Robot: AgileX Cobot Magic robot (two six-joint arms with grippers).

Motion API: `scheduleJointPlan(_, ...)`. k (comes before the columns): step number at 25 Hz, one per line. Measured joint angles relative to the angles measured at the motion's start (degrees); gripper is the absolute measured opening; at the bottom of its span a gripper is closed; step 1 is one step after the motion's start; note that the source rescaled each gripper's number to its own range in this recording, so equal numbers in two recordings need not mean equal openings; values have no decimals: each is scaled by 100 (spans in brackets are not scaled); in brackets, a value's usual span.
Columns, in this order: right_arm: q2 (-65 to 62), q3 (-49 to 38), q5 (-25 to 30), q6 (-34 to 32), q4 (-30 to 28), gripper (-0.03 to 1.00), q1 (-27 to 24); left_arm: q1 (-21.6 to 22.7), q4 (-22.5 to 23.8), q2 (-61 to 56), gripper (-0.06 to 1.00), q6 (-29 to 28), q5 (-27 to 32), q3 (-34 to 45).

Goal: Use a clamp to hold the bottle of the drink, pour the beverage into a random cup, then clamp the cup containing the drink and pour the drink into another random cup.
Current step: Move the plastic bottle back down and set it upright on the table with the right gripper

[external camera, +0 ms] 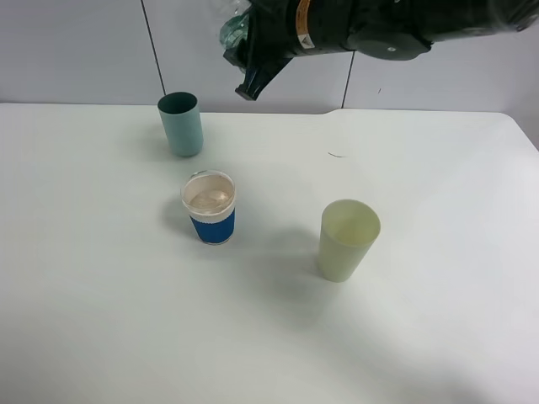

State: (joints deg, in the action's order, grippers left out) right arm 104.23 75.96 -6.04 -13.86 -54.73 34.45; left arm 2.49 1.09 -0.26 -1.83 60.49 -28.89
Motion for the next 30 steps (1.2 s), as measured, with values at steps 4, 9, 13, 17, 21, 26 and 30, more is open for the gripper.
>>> scheduleJointPlan(4,-197,-81,0,-1148,88,0,-338,0,0,0,100,0,0,0)
scheduleJointPlan(9,-244,-93,5,-2347,282,0,-785,0,0,0,100,0,0,0)
scheduleJointPlan(13,-250,-93,46,-2724,589,0,-1077,0,0,0,100,0,0,0)
scheduleJointPlan(17,-250,-93,144,-2760,876,0,-1286,0,0,0,100,0,0,0)
scheduleJointPlan(21,-250,-259,167,-2765,1118,0,-1511,0,0,0,100,0,0,0)
scheduleJointPlan(26,-255,-717,-16,-2765,1223,0,-1885,0,0,0,100,0,0,0)
scheduleJointPlan(30,-255,-931,-261,-2637,1229,0,-2025,0,0,0,100,0,0,0)
